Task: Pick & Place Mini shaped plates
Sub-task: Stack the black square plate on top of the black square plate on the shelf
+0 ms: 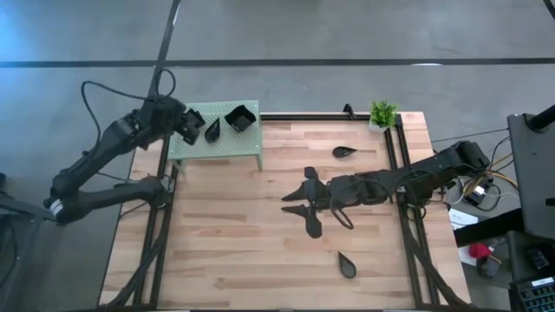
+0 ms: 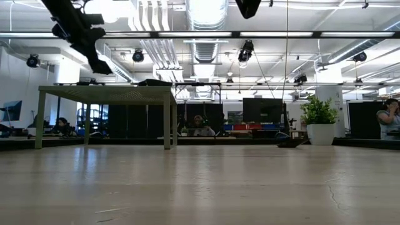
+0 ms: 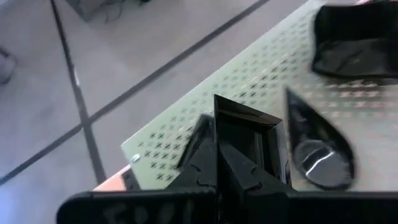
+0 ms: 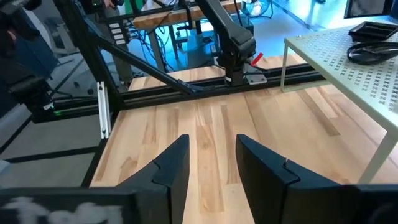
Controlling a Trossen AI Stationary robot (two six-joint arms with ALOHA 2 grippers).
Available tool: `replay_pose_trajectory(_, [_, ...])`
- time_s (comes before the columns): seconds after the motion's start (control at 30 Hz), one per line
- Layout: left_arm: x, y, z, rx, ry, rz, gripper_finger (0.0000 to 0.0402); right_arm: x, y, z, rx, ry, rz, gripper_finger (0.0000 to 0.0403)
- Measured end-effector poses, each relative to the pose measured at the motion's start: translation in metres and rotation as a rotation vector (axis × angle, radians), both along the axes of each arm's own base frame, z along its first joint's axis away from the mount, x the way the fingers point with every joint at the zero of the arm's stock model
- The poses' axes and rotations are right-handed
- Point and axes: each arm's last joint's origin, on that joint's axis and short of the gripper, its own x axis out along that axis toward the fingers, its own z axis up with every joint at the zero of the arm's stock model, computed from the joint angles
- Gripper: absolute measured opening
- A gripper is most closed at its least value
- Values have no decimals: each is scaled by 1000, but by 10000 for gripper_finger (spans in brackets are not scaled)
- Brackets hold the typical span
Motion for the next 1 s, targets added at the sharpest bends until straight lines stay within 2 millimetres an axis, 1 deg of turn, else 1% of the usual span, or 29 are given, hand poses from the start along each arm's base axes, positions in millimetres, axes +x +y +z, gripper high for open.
replay_pose_trajectory(0.1, [0,11,-6,-44,16,20,0,0,0,0,0,0,0,129])
replay_pose_trajectory(0.23, [0,24,-12,-121,8,-11,0,0,0,0,0,0,0,123])
replay_pose_trajectory(0.33, [0,31,-14,-131,14,-17,0,0,0,0,0,0,0,118])
replay_pose_trajectory(0.47, [3,35,-11,-119,6,-38,0,0,0,0,0,0,0,113])
replay_pose_trajectory(0.73, [5,40,-13,-110,34,11,0,0,0,0,-6,-1,2,105])
replay_pose_trajectory(1.0, [10,47,-19,-131,67,35,0,0,0,0,-7,-1,2,112])
